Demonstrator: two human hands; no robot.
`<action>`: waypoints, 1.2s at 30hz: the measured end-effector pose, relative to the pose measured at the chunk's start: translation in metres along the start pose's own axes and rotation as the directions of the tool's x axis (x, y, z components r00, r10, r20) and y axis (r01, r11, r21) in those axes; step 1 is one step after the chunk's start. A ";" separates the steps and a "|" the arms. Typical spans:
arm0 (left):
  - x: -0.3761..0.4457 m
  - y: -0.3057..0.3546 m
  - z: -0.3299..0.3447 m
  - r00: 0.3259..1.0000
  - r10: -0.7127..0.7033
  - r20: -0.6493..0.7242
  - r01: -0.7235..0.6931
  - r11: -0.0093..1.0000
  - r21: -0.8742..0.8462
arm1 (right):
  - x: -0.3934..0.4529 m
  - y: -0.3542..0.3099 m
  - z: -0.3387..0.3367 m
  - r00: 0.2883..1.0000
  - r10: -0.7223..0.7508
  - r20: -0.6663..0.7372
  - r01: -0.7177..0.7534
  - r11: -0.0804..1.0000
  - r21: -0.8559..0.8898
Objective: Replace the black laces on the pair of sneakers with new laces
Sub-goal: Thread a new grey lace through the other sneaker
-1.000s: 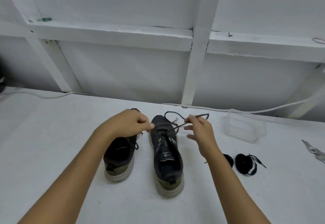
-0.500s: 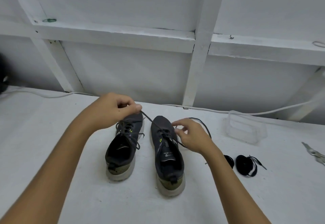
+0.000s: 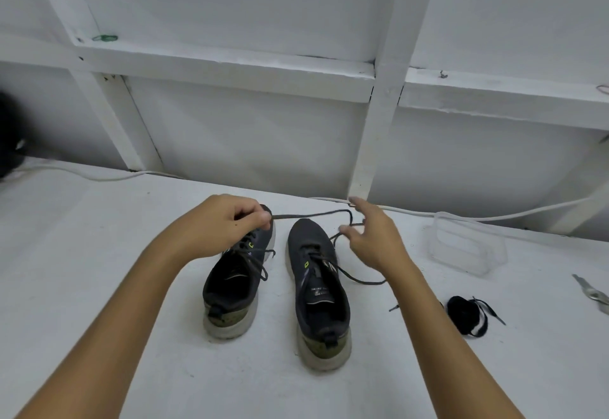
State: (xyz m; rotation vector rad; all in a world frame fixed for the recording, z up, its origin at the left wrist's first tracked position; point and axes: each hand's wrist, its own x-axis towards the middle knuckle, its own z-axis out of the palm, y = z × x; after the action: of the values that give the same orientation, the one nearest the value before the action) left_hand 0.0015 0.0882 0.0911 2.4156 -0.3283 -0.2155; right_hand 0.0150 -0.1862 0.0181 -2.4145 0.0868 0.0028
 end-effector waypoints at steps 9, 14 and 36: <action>0.009 0.009 0.020 0.998 0.033 0.060 -0.032 0.999 -0.008 | 0.002 -0.021 0.008 0.973 -0.227 -0.042 0.226 0.973 -0.039; -0.002 -0.010 0.025 0.985 -0.083 0.148 0.091 0.995 -0.047 | 0.014 0.009 0.000 0.994 -0.004 -0.112 0.003 1.000 -0.010; 0.005 -0.005 0.132 0.867 -0.472 -0.163 0.212 0.643 -0.736 | -0.026 -0.002 0.029 0.959 -0.096 0.267 0.105 0.994 -0.021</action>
State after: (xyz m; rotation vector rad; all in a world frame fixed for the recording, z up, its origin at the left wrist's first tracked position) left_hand -0.0249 0.0096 -0.0119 1.6671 0.3530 -0.0595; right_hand -0.0103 -0.1635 -0.0018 -2.4269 -0.1609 0.2829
